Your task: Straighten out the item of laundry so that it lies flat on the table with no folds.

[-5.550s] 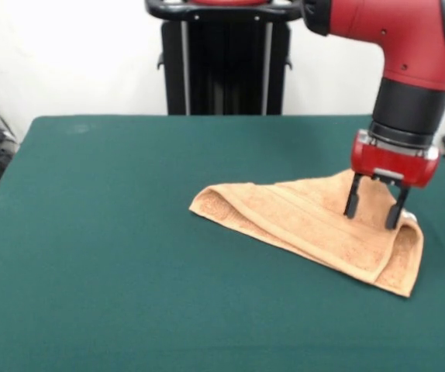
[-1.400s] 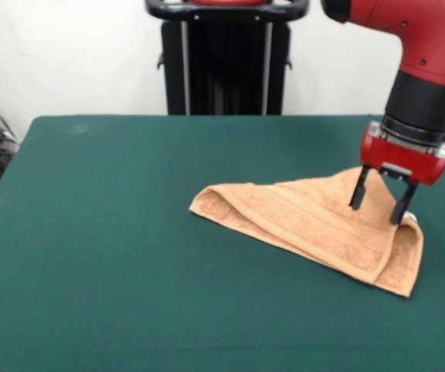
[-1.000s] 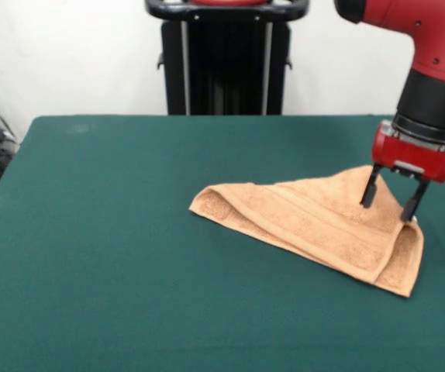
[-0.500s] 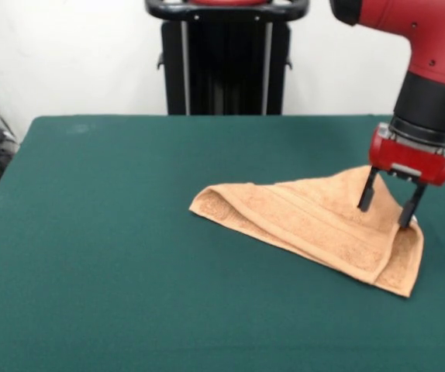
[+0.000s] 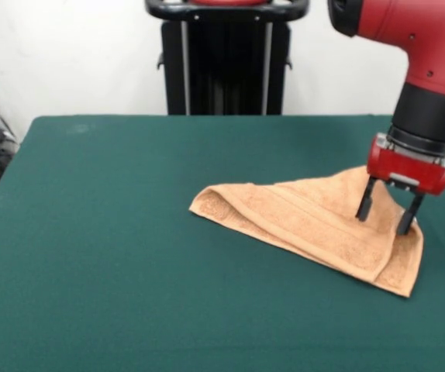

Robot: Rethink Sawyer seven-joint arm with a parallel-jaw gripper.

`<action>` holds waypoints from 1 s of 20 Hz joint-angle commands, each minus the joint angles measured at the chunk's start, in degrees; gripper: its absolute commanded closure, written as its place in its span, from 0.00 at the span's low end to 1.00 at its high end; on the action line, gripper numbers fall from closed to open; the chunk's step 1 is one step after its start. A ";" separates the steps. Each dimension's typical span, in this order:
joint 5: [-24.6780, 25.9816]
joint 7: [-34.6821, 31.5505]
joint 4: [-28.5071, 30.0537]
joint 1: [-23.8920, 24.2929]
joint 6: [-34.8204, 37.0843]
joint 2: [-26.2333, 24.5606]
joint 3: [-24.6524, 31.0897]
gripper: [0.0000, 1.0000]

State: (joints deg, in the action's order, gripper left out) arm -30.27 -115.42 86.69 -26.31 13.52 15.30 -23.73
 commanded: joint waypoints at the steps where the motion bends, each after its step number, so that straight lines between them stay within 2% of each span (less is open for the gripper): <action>1: -3.60 -15.10 -2.62 -2.08 0.38 -6.96 5.12 0.00; 20: -4.26 -14.85 -3.50 -2.76 -0.13 -8.19 4.15 0.00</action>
State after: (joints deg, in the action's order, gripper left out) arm -31.43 -115.42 83.96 -27.66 13.44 10.72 -24.23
